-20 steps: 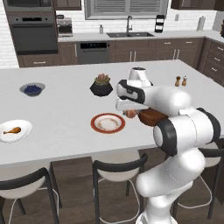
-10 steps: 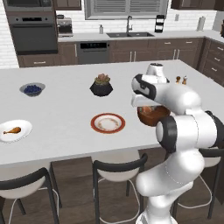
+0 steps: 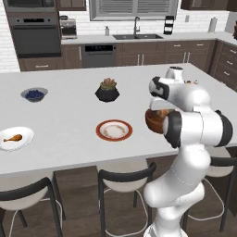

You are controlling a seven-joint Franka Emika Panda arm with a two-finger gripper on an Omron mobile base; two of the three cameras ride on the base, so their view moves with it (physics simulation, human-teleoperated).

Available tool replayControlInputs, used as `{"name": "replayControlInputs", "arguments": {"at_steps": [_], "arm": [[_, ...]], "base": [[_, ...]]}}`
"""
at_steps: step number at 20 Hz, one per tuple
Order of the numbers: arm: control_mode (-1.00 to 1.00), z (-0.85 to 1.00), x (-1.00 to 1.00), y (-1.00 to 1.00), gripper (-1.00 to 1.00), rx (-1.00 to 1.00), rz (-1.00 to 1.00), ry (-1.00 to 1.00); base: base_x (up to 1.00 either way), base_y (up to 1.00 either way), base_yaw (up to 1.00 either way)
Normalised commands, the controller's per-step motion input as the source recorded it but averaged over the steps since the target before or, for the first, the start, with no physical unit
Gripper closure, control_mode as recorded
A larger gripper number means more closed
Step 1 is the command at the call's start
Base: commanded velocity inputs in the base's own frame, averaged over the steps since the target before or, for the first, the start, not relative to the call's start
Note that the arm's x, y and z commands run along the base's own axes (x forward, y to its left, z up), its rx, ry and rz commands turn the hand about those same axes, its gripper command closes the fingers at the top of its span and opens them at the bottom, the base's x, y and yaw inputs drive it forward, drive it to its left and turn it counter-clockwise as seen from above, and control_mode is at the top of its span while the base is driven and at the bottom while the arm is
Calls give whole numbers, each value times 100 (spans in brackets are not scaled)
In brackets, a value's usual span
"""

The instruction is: Pick the chicken drumstick and onion from their plates and place them in the bowl. Then put the bowl in the fridge.

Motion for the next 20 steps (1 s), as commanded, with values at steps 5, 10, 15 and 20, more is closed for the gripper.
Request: {"name": "replayControlInputs", "arguments": {"at_steps": [5, 10, 15, 20], "arm": [[-100, -31, 58, -28, 100, 0, 1, 0], [-100, -37, 52, -22, 100, 0, 0, 0], [-100, -39, 16, -9, 100, 0, 0, 0], [-100, -47, 13, 0, 100, 0, 0, 0]], "base": [[0, 0, 0], [0, 0, 0], [0, 0, 0], [0, 0, 0]]}}
